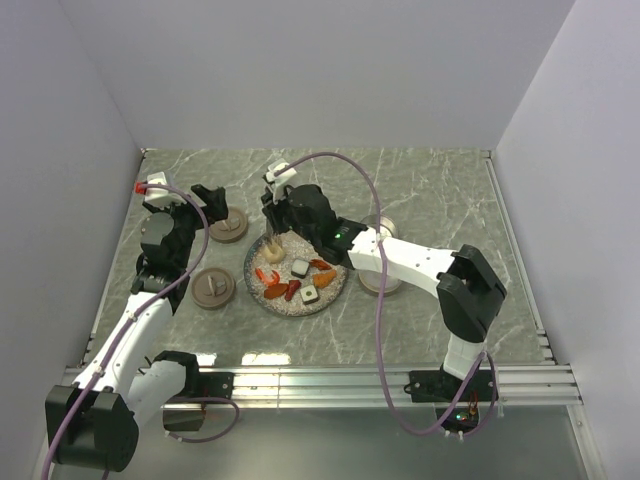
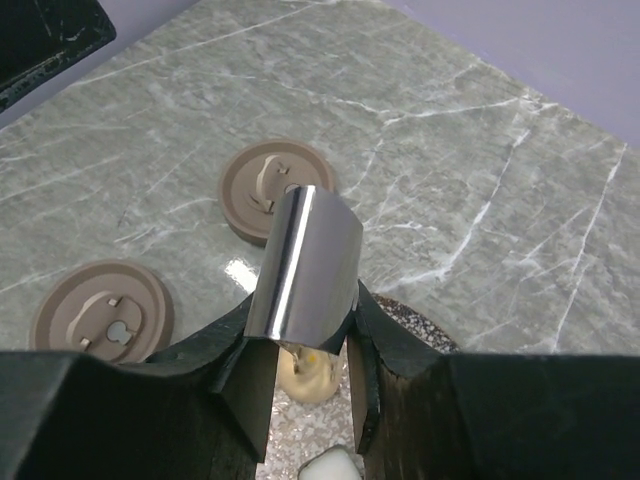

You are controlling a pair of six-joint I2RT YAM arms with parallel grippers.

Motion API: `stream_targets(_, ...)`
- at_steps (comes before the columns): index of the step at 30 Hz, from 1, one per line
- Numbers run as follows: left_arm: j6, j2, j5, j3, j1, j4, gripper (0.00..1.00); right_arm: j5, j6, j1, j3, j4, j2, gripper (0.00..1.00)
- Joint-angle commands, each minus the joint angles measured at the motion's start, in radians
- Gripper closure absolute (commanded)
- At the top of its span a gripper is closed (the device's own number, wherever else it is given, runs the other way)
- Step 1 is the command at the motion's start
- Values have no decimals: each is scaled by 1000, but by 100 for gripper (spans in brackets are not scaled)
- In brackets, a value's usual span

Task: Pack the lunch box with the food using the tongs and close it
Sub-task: Pick up the food using the clamp, then place the food into the lunch box

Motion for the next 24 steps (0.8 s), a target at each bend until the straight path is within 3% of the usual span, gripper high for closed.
stream_targets(1,-14,-23,15,1,2,44,0,70,-25,5,18,-43,-61,91)
stream_targets(11,-14,-23,15,-1,2,44,0,246,-97,-14,-57,-56,-262,93)
stream_targets(24,-16,-21,22,1,2,46,1,304,-54,-238,-201,-80,-447,93)
